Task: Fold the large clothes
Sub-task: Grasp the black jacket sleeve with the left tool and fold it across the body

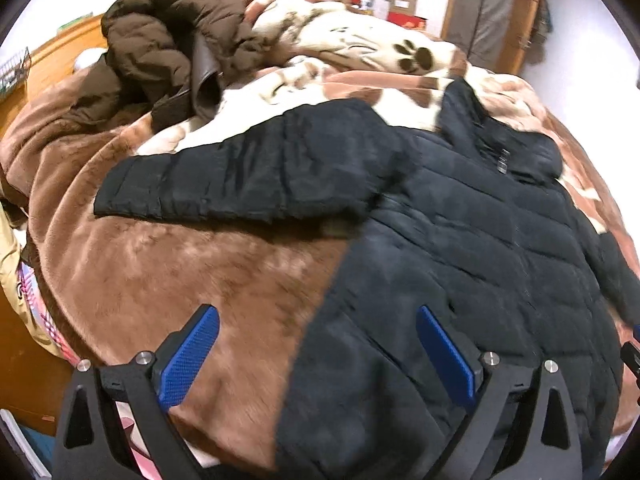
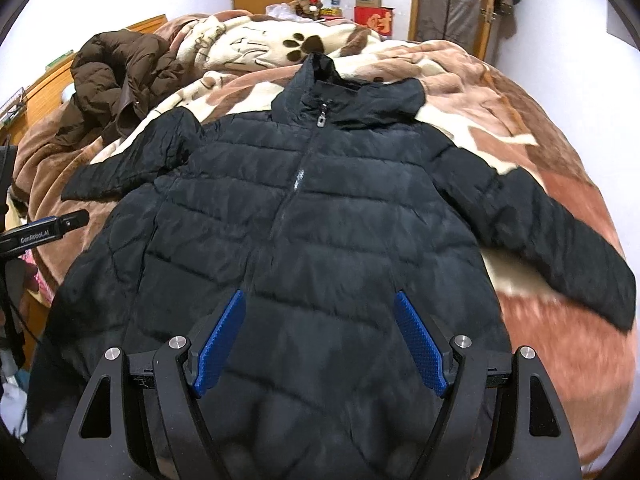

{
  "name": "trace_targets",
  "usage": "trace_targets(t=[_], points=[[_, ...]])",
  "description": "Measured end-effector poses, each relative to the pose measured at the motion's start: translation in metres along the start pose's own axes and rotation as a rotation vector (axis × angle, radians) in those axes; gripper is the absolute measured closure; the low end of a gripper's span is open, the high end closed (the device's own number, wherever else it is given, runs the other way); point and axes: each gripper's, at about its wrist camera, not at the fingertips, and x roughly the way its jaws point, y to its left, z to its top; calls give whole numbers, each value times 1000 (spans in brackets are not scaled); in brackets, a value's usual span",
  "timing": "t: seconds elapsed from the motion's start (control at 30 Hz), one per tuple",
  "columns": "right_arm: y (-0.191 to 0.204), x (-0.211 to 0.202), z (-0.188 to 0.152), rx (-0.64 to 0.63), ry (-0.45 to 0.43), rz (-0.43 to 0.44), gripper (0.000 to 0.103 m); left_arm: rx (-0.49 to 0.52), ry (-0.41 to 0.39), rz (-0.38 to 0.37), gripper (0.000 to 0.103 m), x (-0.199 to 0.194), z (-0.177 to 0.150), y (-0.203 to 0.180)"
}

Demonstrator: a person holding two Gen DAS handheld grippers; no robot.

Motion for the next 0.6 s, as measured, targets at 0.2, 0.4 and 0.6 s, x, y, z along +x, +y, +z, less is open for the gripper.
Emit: trace_targets(t=[0.2, 0.4, 0.6], points=[[8, 32, 34, -43, 1, 2, 26, -88, 26, 34, 3, 40, 29, 42], [17, 66, 52, -69, 25, 6, 26, -135, 29, 79, 4, 79, 48, 72], [20, 94, 55, -83, 63, 1, 26, -238, 40, 72, 5, 118, 56, 105]])
